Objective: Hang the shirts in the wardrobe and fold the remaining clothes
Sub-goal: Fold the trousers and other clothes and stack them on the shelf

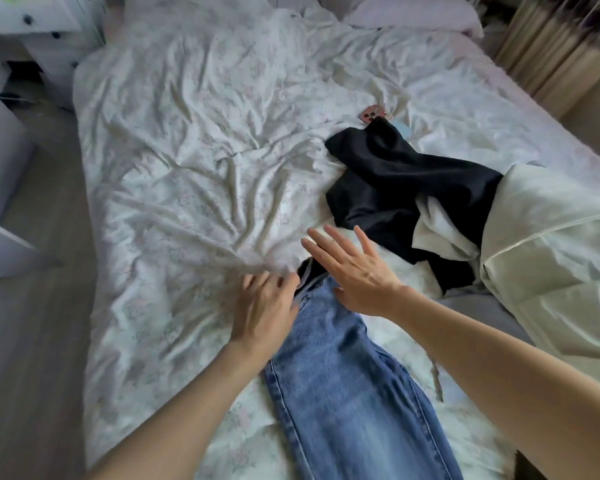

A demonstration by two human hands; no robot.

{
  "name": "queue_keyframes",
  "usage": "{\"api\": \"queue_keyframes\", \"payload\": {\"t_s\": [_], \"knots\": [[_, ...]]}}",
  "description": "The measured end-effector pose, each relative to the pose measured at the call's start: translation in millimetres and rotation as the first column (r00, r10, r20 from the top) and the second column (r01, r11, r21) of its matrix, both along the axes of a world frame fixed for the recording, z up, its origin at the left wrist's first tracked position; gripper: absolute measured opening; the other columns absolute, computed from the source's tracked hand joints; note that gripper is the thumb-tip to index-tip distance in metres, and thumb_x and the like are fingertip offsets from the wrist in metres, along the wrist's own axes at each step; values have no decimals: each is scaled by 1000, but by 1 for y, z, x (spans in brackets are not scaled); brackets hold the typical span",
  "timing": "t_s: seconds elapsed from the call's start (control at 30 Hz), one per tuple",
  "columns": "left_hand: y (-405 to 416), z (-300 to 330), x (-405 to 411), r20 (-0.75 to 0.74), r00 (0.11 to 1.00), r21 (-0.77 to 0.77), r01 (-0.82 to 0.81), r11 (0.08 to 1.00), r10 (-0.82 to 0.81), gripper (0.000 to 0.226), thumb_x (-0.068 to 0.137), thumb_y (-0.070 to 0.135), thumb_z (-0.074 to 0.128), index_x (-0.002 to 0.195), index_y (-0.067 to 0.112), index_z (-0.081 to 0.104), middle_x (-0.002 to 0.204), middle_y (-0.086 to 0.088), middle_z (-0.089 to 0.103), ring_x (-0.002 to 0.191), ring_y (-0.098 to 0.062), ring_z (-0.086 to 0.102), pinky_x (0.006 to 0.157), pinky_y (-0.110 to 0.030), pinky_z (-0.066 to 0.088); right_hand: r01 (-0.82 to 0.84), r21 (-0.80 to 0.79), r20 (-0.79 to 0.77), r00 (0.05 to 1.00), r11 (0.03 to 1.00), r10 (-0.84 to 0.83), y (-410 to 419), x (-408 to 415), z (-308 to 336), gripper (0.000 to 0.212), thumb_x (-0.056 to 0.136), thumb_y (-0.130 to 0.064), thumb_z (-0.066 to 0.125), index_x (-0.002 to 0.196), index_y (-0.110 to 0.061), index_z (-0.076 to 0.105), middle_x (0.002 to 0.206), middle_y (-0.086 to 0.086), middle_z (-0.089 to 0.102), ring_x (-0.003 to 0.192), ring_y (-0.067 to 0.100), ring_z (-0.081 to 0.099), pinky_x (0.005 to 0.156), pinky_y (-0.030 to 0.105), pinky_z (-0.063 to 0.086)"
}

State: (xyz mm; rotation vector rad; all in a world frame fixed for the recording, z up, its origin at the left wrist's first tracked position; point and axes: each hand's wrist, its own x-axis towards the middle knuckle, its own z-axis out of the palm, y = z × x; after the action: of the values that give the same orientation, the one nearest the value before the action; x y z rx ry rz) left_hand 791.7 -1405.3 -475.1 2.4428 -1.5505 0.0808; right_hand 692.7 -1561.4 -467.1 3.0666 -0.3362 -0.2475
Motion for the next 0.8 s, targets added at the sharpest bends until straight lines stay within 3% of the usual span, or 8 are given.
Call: {"api": "queue_keyframes", "payload": {"t_s": [0.13, 0.2, 0.27, 0.3, 0.37, 0.5, 0.7, 0.8], "knots": [[27, 7, -43, -79, 993, -180, 78, 981, -93, 30, 58, 17, 87, 77, 9, 64, 66, -1, 63, 64, -24, 60, 65, -32, 33, -78, -67, -25, 997, 995, 76, 15, -25, 23, 89, 86, -28, 57, 149, -23, -6, 147, -1, 26, 143, 22, 11, 112, 49, -11], [38, 7, -62, -121, 985, -224, 93, 970, -122, 27, 61, 14, 86, 76, 7, 65, 66, -2, 63, 63, -25, 60, 66, -33, 32, -107, -53, 12, 994, 993, 108, 29, -48, 33, 74, 80, -26, 64, 145, -20, 29, 124, 3, 49, 123, 26, 42, 113, 47, 17], [49, 8, -84, -172, 972, -237, 115, 965, -158, 25, 62, 12, 85, 75, 5, 65, 65, -4, 61, 63, -27, 60, 69, -34, 35, -145, -44, 90, 985, 988, 148, 44, -78, 40, 50, 65, -19, 76, 113, -14, 65, 95, 7, 62, 88, 27, 61, 84, 39, 51], [54, 7, -94, -201, 963, -248, 126, 960, -178, 25, 62, 11, 85, 76, 5, 65, 65, -5, 61, 63, -27, 60, 70, -33, 36, -135, -30, 135, 981, 990, 138, 49, -93, 40, 41, 57, -18, 80, 96, -12, 71, 84, 7, 63, 76, 27, 62, 70, 36, 54], [65, 4, -117, -255, 944, -255, 145, 956, -211, 30, 59, 7, 85, 81, 4, 66, 70, -6, 62, 66, -28, 61, 72, -33, 38, -90, -26, 180, 979, 996, 94, 65, -127, 36, 32, 53, -17, 81, 82, -11, 71, 79, 9, 63, 74, 28, 63, 68, 40, 54], [88, -7, -163, -323, 908, -180, 218, 959, -267, 43, 54, 3, 85, 93, 2, 68, 80, -7, 64, 73, -28, 62, 75, -32, 45, -21, -44, 154, 988, 999, 27, 90, -186, 13, 35, 53, -15, 80, 87, -11, 72, 106, 15, 66, 109, 38, 59, 90, 68, 39], [115, -27, -207, -373, 874, -7, 333, 943, -311, 50, 51, 15, 88, 95, 6, 69, 83, -4, 65, 75, -24, 64, 68, -28, 55, 30, 53, 39, 999, 998, -32, 118, -236, -23, 43, 48, -13, 86, 89, -14, 72, 117, 16, 64, 110, 42, 58, 86, 61, 47], [123, -28, -210, -312, 884, 1, 366, 931, -348, 27, 68, 26, 76, 90, 12, 70, 81, -1, 66, 73, -22, 63, 63, -29, 53, 54, 71, 34, 998, 996, -57, 131, -249, -40, 40, 49, -9, 85, 87, -14, 72, 120, 17, 63, 112, 44, 56, 85, 57, 50]]}}
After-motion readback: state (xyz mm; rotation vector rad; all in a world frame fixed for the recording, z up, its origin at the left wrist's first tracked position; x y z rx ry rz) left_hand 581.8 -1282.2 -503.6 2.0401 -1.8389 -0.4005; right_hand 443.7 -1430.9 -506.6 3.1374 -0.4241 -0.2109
